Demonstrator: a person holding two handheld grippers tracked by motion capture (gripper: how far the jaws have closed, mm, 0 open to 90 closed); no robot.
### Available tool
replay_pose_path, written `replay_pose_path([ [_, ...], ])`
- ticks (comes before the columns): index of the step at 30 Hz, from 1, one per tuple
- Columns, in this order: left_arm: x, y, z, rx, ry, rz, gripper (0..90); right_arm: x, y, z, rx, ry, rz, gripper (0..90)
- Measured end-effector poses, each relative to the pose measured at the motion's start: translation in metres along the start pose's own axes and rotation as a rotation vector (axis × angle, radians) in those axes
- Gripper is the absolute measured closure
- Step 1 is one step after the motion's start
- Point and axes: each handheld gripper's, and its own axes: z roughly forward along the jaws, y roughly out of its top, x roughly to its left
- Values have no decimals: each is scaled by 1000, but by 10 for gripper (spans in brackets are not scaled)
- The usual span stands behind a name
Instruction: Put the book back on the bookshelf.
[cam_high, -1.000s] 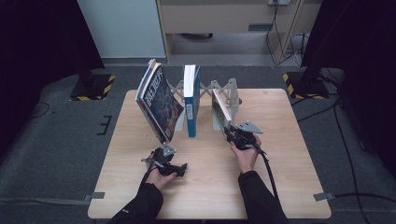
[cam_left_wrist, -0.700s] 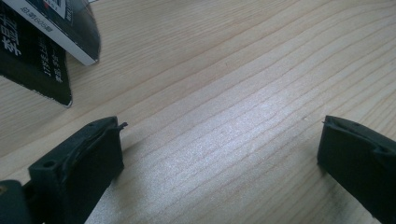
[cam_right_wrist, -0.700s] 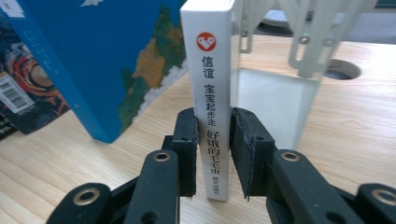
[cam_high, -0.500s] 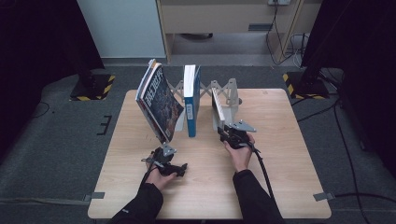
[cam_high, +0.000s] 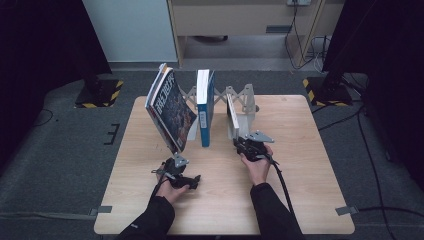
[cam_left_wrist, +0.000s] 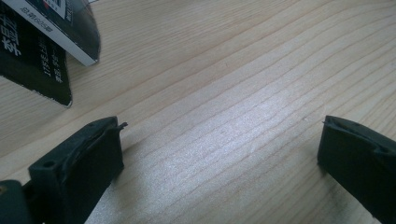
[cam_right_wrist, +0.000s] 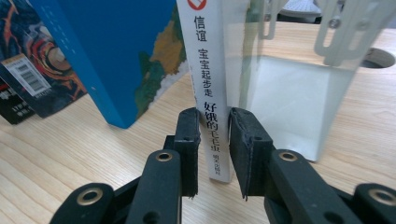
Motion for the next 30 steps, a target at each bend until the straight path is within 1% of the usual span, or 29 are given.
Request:
replay_pose_path([
  [1,0,0,0,0,0,0,0,2,1,1,1,1,6,727],
  [5,0,0,0,0,0,0,0,7,2,6,5,2,4,721],
  [8,0,0,0,0,0,0,0,8,2,8,0,4,14,717],
  [11,0,0,0,-1,0,0,0,8,2,9,-2,11,9,707],
  [14,0,0,0,-1,0,0,0,5,3,8,5,47,20,611],
  [15,0,0,0,0,0,0,0,4,3,6,10,54,12,578],
  [16,0,0,0,0,0,0,0,2,4,4,13,55,-6,551],
  [17,0,0,0,0,0,0,0,0,5,1,12,54,-11,530],
  [21,0,0,0,-1,0,0,0,-9,12,-14,3,61,-9,451],
  [23,0,0,0,-1,0,0,0,-15,16,-23,14,58,-17,410],
  [25,0,0,0,-1,0,0,0,-22,19,-32,24,55,-26,396],
  [27,0,0,0,-1,0,0,0,-28,20,-40,49,51,-31,361],
  [30,0,0,0,-1,0,0,0,-34,18,-51,103,48,-59,315],
])
